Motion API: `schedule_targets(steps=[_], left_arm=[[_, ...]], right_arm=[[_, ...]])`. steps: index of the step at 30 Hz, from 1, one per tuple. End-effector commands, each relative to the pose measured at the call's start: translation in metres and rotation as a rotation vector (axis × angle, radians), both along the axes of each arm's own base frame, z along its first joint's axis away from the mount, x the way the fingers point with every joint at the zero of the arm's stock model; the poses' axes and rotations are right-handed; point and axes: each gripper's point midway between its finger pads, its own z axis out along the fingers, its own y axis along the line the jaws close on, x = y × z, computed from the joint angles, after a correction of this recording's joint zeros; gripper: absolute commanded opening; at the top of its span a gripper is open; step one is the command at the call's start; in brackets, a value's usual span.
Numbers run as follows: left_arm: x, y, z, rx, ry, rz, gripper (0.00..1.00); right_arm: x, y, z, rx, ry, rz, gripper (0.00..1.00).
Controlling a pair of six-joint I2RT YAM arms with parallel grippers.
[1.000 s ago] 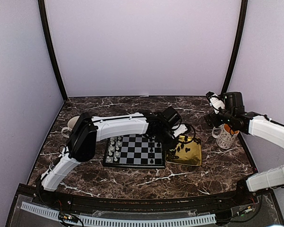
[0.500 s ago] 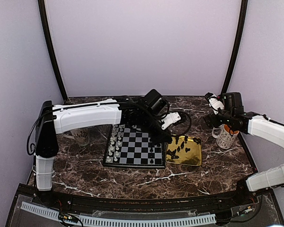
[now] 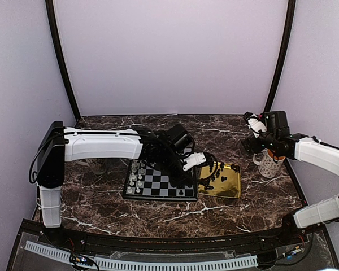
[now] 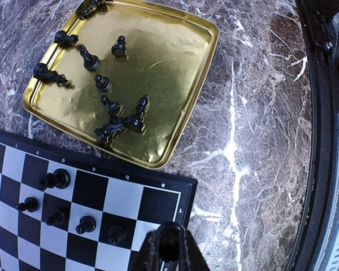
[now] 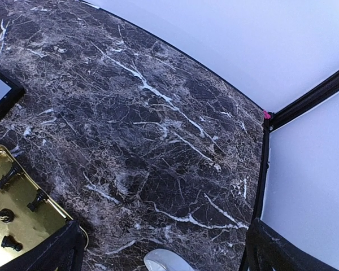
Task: Set up the chess pieces on the board
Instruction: Place the rook at h8.
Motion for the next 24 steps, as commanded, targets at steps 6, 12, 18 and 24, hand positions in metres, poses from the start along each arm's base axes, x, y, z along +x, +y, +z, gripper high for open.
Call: schedule_targets(steps=[6,12,18,24], left_arm=[[0.019,-0.013,-0.013,0.018,-0.076,0.018,0.07],[0.028,-0.017,-0.022,0.032,-0.093,0.046,0.06],[0.03,-0.019,-0.03,0.043,-0.087,0.051,0.06],[0.014,-0.019,-0.033,0.039,-0.021,-0.008,0.06]], right_arm=[[0.001,0.001,-0.006,-0.008,0.022,0.009,1.0],[-0.001,0.002,-0.005,-0.001,0.018,0.016,1.0],[-0.001,0.003,-0.007,-0.003,0.026,0.026,1.0],[-0.002,0.004,-0.008,-0.002,0.03,0.03,1.0]])
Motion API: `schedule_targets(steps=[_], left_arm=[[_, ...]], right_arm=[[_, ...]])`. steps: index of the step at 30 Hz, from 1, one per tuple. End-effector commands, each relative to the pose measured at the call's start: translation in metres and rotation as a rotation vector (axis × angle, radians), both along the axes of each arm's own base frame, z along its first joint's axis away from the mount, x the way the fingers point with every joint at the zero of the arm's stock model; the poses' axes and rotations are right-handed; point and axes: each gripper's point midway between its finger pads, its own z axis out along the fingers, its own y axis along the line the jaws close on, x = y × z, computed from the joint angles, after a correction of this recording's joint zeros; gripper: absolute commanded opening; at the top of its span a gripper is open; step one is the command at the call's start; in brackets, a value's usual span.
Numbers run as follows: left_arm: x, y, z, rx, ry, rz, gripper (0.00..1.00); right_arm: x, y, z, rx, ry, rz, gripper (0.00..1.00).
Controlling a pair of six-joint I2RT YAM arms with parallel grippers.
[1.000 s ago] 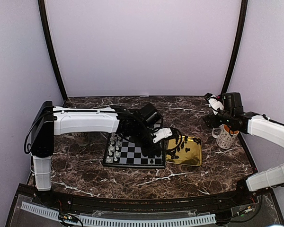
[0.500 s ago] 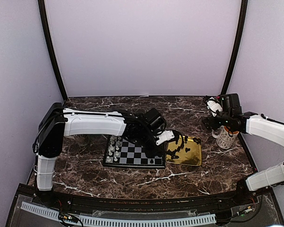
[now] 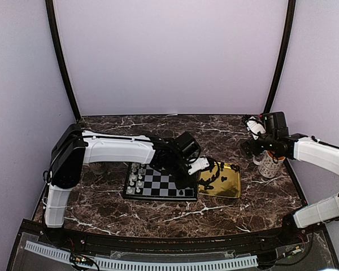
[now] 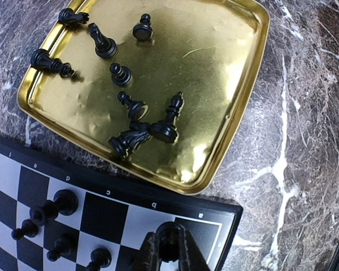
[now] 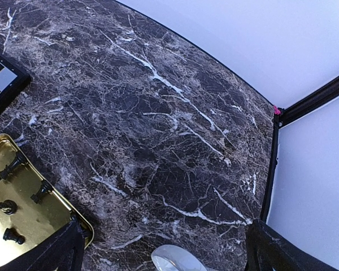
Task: Set up the chess pieces on the board
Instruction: Place the rook at h8.
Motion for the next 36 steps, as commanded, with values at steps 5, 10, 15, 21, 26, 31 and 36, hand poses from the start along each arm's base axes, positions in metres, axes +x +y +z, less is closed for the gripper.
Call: schedule_targets(steps=[5,10,15,21,26,31,36], left_arm=[[-0.024,0.009,0.003,0.04,0.081,-0.089,0.06],[-0.028,0.011,0.002,0.041,0.097,-0.091,0.06],[-0.028,0.004,0.002,0.005,0.102,-0.096,0.07],[-0.028,0.002,0.001,-0.005,0.103,-0.094,0.08],[-0.027,0.007,-0.005,0.016,0.1,-0.081,0.08],[-0.024,0.009,-0.009,0.028,0.086,-0.062,0.1],[-0.019,0.01,-0.009,0.03,0.066,-0.048,0.12]], right_arm=[[0.002,0.001,0.004,0.001,-0.016,0.014,1.0],[0.001,0.002,0.003,0.001,-0.012,0.018,1.0],[0.001,0.002,0.002,-0.002,-0.009,0.019,1.0],[0.001,0.001,0.001,-0.005,-0.006,0.017,1.0],[0.001,0.001,0.0,-0.008,-0.001,0.019,1.0],[0.001,0.002,-0.001,-0.007,0.004,0.023,1.0],[0.001,0.002,-0.003,-0.01,0.01,0.023,1.0]])
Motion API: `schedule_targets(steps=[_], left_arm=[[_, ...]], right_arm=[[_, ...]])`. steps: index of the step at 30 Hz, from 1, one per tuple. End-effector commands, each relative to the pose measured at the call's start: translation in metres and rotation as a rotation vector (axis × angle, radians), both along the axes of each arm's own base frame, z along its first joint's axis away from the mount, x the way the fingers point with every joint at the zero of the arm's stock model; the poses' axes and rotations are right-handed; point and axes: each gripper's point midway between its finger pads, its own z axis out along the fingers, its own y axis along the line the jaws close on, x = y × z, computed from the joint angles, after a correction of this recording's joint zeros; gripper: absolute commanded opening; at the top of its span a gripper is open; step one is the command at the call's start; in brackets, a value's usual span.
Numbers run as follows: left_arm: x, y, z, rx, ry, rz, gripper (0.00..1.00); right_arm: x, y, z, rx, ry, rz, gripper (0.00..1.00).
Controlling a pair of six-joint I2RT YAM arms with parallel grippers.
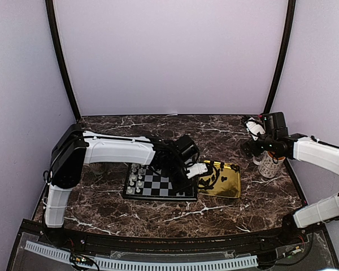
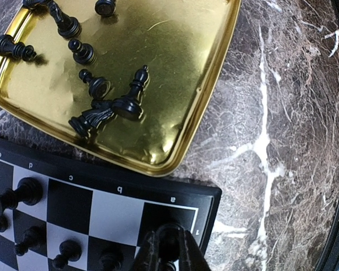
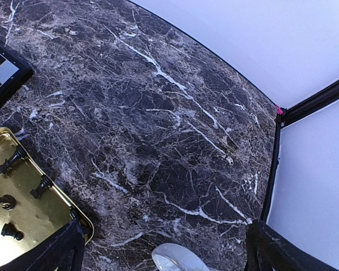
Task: Set up the chess pieces on the board
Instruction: Place the rook at h8.
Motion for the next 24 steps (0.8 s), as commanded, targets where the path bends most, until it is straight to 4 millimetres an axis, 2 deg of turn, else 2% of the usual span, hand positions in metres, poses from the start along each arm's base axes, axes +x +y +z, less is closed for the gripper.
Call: schedule_targets(steps=[1,12,24], left_arm=[[0.0014,0.0014,0.0017,0.001,-0.022,0.014,0.12],[0.0018,0.0009,0.0018,-0.002,-0.021,0.02,0.22],[-0.0071,-0.0035,0.0066,-0.025,0.021,-0.014,0.22]], right_arm=[[0.0024,0.0012,0.0018,0.006,-0.004,0.007,1.0],[0.002,0.0018,0.001,0.006,0.0,0.011,1.0],[0.0015,0.0021,0.0001,0.006,0.003,0.014,1.0]])
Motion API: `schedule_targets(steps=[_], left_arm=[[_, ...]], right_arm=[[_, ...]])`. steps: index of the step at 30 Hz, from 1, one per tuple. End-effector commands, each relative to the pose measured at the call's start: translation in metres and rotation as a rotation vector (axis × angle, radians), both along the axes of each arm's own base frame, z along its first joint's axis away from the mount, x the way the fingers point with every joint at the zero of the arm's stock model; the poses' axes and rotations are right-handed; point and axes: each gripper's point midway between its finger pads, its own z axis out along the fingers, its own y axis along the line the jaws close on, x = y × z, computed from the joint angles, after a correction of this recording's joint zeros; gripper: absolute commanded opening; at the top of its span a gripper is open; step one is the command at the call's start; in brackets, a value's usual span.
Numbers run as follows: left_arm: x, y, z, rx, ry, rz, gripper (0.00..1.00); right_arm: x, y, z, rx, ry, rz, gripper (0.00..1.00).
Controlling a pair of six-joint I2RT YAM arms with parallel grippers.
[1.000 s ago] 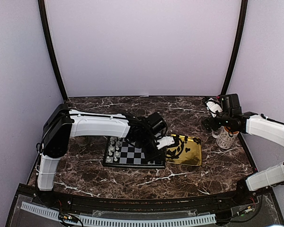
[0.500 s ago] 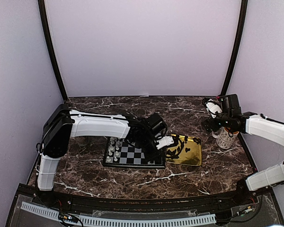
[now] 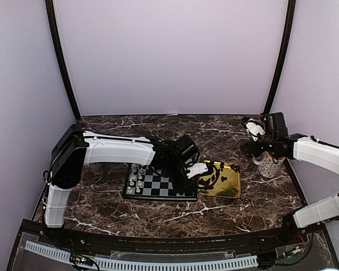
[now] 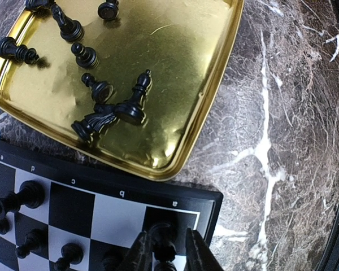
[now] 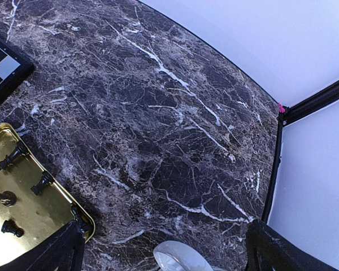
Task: Set up the chess pieces on the board
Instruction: Place the rook at h8.
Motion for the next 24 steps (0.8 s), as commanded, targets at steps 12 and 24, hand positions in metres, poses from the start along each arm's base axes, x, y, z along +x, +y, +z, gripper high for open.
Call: schedule_targets(steps=[12,24], left_arm=[[-0.0101,0.0036,0.0042,0.009,0.032,-0.021,0.14],[-0.0066,0.0008,0.0123,-0.005,0.021,-0.003,0.26]], right_arm=[[0.0034,0.0032,0.002,0.01,-0.006,0.015,1.0],[0.0021,0.0053,0.0005,0.012,0.0,0.031,1.0]])
